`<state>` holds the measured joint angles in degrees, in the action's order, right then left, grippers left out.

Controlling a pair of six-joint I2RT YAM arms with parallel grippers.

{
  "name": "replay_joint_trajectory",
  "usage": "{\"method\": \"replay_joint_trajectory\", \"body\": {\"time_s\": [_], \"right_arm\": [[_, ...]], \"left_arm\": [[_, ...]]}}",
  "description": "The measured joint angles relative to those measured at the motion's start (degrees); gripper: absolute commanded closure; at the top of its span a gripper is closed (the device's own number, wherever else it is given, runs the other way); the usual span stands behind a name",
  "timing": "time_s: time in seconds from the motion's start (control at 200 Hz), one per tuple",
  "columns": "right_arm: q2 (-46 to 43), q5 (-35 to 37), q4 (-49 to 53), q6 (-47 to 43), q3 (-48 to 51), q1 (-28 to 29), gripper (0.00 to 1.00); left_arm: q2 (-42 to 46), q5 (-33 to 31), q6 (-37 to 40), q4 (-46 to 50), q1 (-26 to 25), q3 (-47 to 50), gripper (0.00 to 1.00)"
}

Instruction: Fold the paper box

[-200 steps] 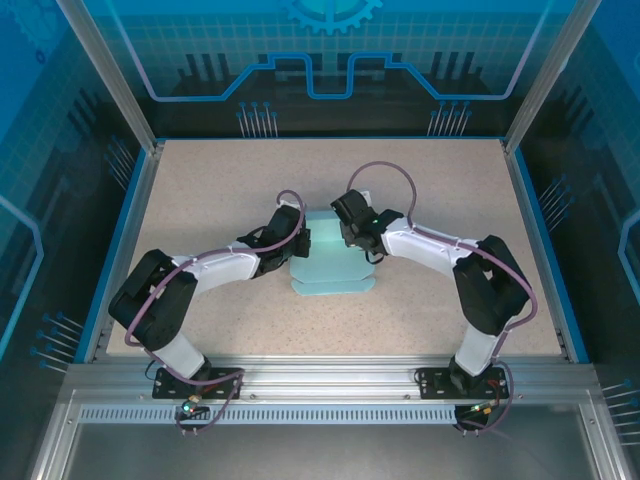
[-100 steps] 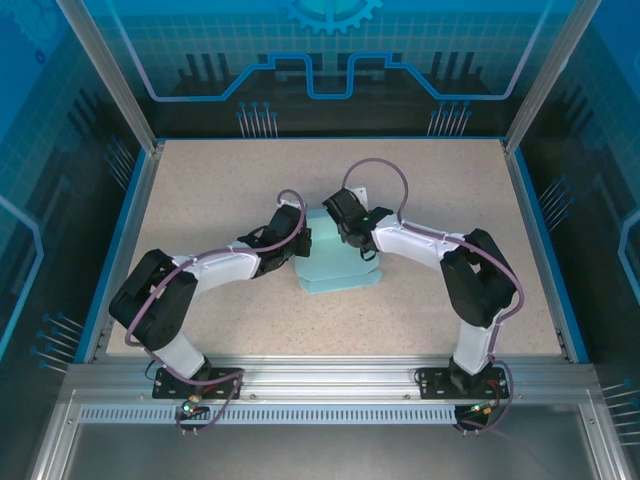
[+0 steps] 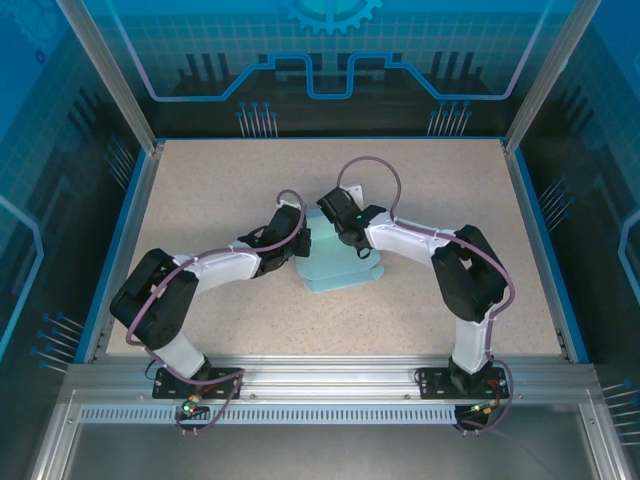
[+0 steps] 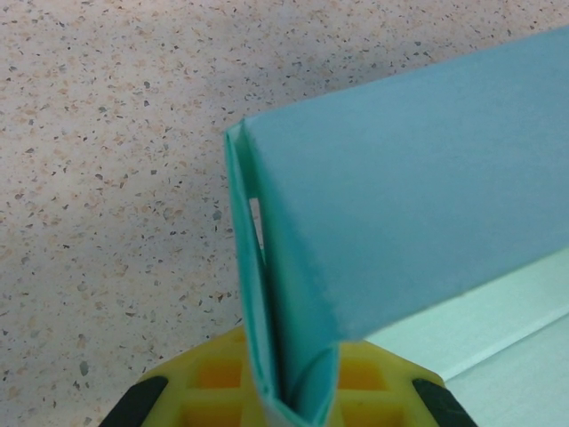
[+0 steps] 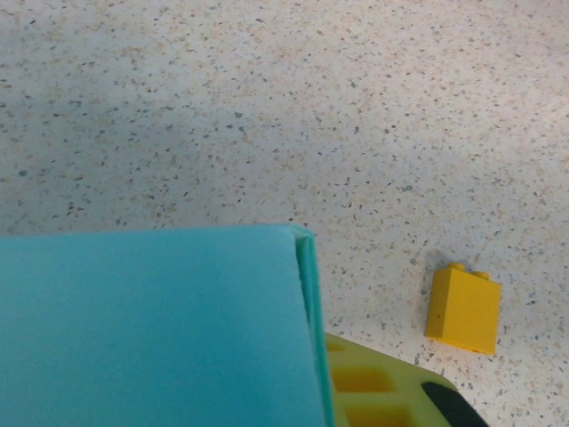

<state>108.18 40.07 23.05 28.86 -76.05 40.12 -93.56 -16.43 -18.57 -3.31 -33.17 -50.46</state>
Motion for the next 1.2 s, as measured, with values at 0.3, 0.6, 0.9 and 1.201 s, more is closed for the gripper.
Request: {"method": "replay_joint_trajectory", "body": {"time_s": [0.3, 0.6, 0.9, 1.201], "right_arm": [[-4.20, -6.12, -0.61, -2.73, 3.82, -1.25, 0.67], [-9.77, -14.97, -0.83, -2.99, 6.86, -2.29, 0.45], [-15.98, -22.51, -1.29, -3.02, 7.34, -2.51, 0.41], [-19.56, -25.73, -1.22, -5.42, 7.89, -5.55, 0.40]], "left_arm": [[0.00, -0.33, 0.26, 0.13, 0.00, 0.00, 0.95], [0.02, -0.44, 0.46, 0.52, -0.02, -0.52, 0.95], [0.02, -0.46, 0.55, 1.84, -0.02, -0.87, 0.95], [0.02, -0.50, 1.42, 4.57, -0.02, -1.60, 0.95]]}}
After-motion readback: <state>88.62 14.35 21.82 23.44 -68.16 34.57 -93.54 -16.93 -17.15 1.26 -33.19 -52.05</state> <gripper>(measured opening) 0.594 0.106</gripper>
